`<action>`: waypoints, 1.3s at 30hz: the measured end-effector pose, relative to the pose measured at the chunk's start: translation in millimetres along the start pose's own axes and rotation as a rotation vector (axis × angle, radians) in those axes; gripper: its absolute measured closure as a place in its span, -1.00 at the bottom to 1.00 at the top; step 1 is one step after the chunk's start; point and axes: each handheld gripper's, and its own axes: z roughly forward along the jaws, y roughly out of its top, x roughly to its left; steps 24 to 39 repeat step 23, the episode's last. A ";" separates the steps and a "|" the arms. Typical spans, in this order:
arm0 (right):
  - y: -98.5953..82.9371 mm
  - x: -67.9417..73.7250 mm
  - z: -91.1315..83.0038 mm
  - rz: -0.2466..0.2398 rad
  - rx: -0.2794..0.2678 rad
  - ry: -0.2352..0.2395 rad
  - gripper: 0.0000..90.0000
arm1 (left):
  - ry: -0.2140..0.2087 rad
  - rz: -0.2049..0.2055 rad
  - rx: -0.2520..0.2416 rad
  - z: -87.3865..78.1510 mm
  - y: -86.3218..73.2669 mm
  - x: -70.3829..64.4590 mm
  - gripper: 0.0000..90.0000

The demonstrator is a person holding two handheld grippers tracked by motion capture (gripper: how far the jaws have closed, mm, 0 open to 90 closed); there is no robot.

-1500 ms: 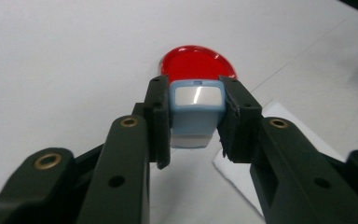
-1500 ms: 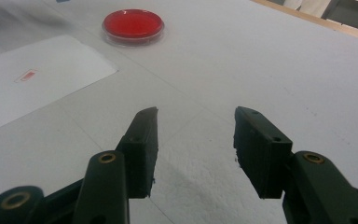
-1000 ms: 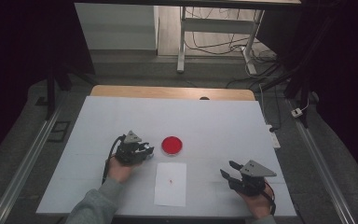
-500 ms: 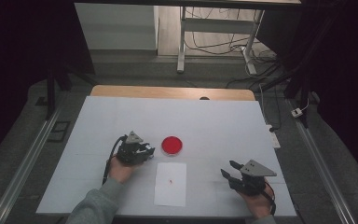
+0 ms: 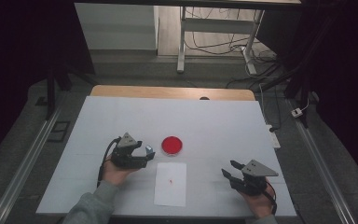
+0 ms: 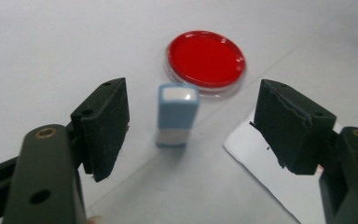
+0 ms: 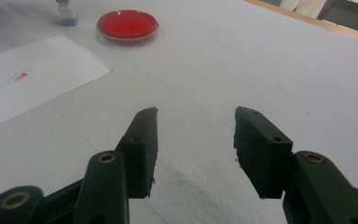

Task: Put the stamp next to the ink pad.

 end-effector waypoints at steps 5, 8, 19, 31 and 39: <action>-1.4 -2.8 -1.0 -0.001 0.000 0.008 0.09 | -0.011 0.028 0.000 -17.5 -8.5 -2.0 -0.43; -2.1 -4.7 -1.5 -0.004 -0.003 0.015 0.09 | -0.014 0.032 0.003 -29.6 -17.4 -1.2 -0.43; -3.5 -8.7 -1.0 -0.020 -0.002 0.047 0.09 | -0.051 0.027 0.009 -66.1 -49.2 2.7 -0.43; -2.9 -8.0 -1.3 -0.030 0.001 0.049 0.08 | -0.057 0.024 0.010 -65.7 -49.2 2.9 -0.43; -2.9 -8.0 -1.3 -0.030 0.001 0.049 0.08 | -0.057 0.024 0.010 -65.7 -49.2 2.9 -0.43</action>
